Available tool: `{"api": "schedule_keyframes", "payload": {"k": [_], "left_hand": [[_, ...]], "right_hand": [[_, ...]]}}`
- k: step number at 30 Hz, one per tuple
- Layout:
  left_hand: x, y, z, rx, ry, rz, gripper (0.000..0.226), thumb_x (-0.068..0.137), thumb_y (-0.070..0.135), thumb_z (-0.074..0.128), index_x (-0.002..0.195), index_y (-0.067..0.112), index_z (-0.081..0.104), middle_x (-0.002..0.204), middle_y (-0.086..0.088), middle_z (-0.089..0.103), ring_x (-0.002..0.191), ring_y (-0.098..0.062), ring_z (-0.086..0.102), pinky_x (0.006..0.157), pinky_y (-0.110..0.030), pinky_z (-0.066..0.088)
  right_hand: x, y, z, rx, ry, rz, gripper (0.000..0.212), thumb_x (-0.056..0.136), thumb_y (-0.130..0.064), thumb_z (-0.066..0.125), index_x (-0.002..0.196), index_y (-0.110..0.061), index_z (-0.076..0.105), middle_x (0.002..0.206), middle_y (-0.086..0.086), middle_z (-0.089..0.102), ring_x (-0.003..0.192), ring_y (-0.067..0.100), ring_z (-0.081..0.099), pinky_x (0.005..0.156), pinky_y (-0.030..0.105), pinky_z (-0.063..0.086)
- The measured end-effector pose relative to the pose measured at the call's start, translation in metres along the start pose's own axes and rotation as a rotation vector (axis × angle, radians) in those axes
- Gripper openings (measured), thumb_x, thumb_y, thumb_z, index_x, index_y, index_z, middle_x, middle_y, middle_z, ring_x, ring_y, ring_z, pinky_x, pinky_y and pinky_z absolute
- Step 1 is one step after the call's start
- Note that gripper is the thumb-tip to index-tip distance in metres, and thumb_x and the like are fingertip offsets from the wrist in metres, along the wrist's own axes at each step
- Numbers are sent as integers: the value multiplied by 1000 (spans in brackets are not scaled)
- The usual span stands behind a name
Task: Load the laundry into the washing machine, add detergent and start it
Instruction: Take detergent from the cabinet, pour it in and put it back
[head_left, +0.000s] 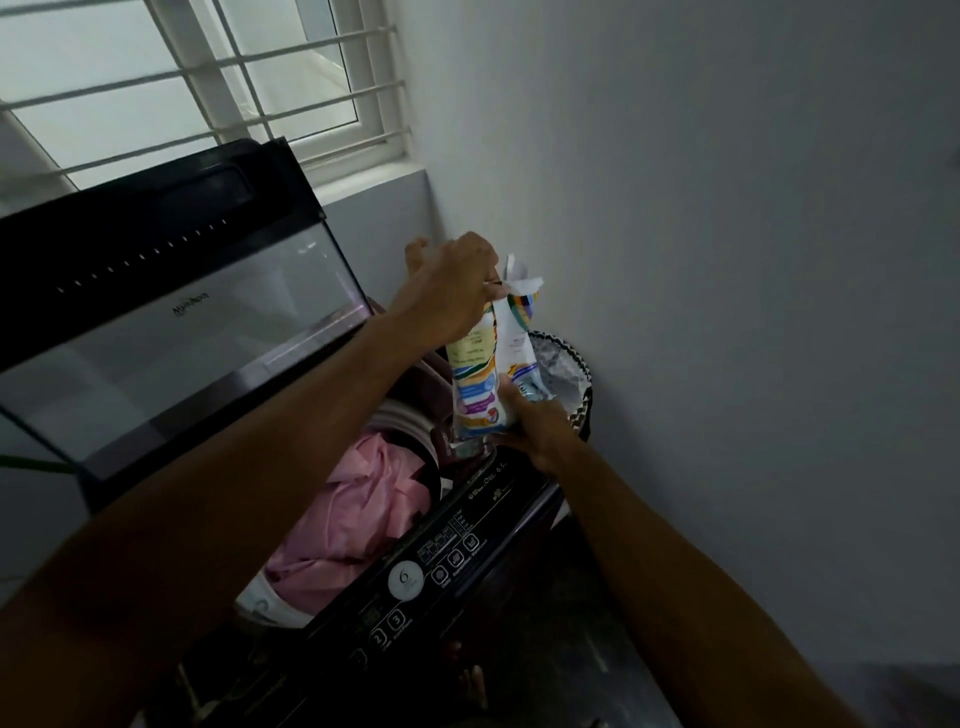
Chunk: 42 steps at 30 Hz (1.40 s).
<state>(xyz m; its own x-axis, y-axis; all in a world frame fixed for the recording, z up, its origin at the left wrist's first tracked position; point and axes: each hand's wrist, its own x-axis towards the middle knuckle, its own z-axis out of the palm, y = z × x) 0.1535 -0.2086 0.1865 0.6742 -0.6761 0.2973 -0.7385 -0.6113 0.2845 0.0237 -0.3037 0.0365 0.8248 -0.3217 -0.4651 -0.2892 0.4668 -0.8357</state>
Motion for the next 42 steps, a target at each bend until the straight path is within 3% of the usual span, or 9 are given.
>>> {"api": "schedule_keyframes", "payload": {"k": [3,9,16,20,23,27,31,36,42], "left_hand": [[-10,-8,13,2,-30,-20,19,93,39,59,95,21,64,113,5,59,106,-16,56,106,-49,21],[-20,-13,26,-216,-113,-81,16,97,29,56,93,15,63,94,1,58,84,-17,56,67,-27,36],[-20,-8,32,-272,-80,-54,20,96,28,58,95,10,66,91,-5,64,82,-18,59,62,-27,37],[-24,-14,38,-406,-29,-22,11,89,27,69,93,17,67,97,-2,64,86,-11,57,71,-25,44],[-41,-15,44,-616,28,-187,38,80,23,79,114,26,61,115,1,61,98,-10,61,73,-19,51],[-80,-15,72,-1132,49,-513,95,68,4,86,143,21,31,125,2,57,104,-9,65,78,-25,58],[-100,-22,101,-1043,-80,-617,60,73,13,84,127,13,58,115,-2,69,106,-20,67,83,-42,60],[-88,-32,94,-974,8,-643,29,77,20,82,103,12,75,102,-4,76,90,-18,74,85,-45,59],[-70,-39,80,-656,78,-543,38,76,29,83,105,6,74,98,-3,75,80,-13,71,70,-26,59]], "right_hand": [[2,6,-6,-110,75,-22,32,80,-39,77,106,-22,67,100,1,75,91,24,71,63,35,57],[5,-5,-18,-430,221,-19,44,72,-55,78,98,-21,67,89,-7,68,68,1,62,48,21,48],[72,0,-55,-877,286,-249,123,36,-83,77,135,-18,44,131,0,56,119,20,55,97,39,51],[31,-41,-27,-752,21,-387,100,54,-10,93,137,-19,37,124,-8,54,111,7,55,90,31,56],[23,-48,-22,-715,-138,-324,100,60,12,84,141,-14,30,111,-14,54,96,-1,57,75,17,56],[32,-40,-31,-620,-77,-350,92,52,10,88,132,-7,45,118,5,66,106,16,66,79,36,59],[28,-42,-35,-664,36,-345,44,66,-3,86,107,-4,68,101,11,73,89,21,72,81,41,60],[23,-50,-31,-600,123,-509,20,74,1,79,92,5,73,86,9,68,55,-10,61,58,9,50],[33,-41,-26,-559,209,-536,20,78,-10,79,91,4,72,85,16,72,71,17,65,67,28,56]]}}
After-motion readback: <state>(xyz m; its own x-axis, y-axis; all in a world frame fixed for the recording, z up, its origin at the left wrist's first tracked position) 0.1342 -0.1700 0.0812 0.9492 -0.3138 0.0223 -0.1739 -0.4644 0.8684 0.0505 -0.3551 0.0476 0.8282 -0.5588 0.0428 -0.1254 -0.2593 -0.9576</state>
